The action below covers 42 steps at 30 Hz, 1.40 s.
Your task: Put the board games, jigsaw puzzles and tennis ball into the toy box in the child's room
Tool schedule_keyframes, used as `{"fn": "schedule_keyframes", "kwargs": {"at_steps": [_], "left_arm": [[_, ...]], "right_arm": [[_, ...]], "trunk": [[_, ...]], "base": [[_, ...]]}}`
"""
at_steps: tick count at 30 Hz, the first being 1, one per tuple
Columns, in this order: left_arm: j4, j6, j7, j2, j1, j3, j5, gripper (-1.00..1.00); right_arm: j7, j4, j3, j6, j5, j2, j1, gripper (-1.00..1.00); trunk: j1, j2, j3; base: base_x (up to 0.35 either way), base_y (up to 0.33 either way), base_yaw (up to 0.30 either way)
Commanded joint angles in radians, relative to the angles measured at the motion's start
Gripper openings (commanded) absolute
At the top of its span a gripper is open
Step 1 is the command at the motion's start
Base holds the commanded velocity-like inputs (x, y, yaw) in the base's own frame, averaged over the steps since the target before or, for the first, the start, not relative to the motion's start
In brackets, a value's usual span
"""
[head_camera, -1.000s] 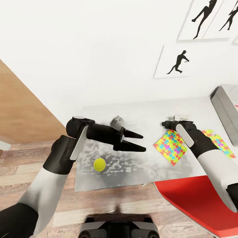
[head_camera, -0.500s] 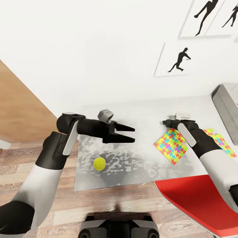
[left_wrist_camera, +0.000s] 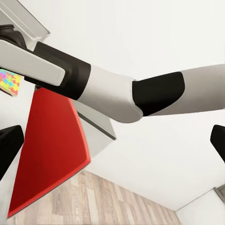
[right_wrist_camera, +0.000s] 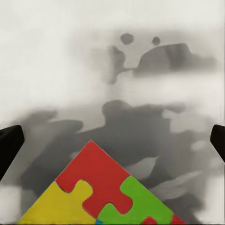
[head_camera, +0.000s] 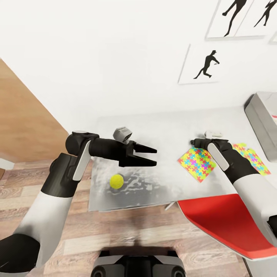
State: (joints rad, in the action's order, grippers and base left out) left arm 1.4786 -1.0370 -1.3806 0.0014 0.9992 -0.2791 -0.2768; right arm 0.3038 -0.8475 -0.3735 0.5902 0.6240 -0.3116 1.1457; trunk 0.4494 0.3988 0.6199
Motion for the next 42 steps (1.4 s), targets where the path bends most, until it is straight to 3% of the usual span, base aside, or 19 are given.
{"fn": "schedule_keyframes", "kwargs": {"at_steps": [1,42], "left_arm": [[0.0,-0.01,-0.001,0.0,0.001,-0.001,-0.002,1.0],[-0.001,-0.01,-0.001,0.002,0.001,-0.002,0.008,1.0]], "right_arm": [[0.009,0.093,-0.007,0.0,0.026,-0.001,0.0,1.0],[0.008,0.093,-0.007,0.002,0.026,-0.006,0.001,1.0]], "trunk": [[0.001,0.001,0.002],[0.001,0.001,0.002]], "base": [[-0.089,0.0,0.0],[-0.071,0.076,0.0]]}}
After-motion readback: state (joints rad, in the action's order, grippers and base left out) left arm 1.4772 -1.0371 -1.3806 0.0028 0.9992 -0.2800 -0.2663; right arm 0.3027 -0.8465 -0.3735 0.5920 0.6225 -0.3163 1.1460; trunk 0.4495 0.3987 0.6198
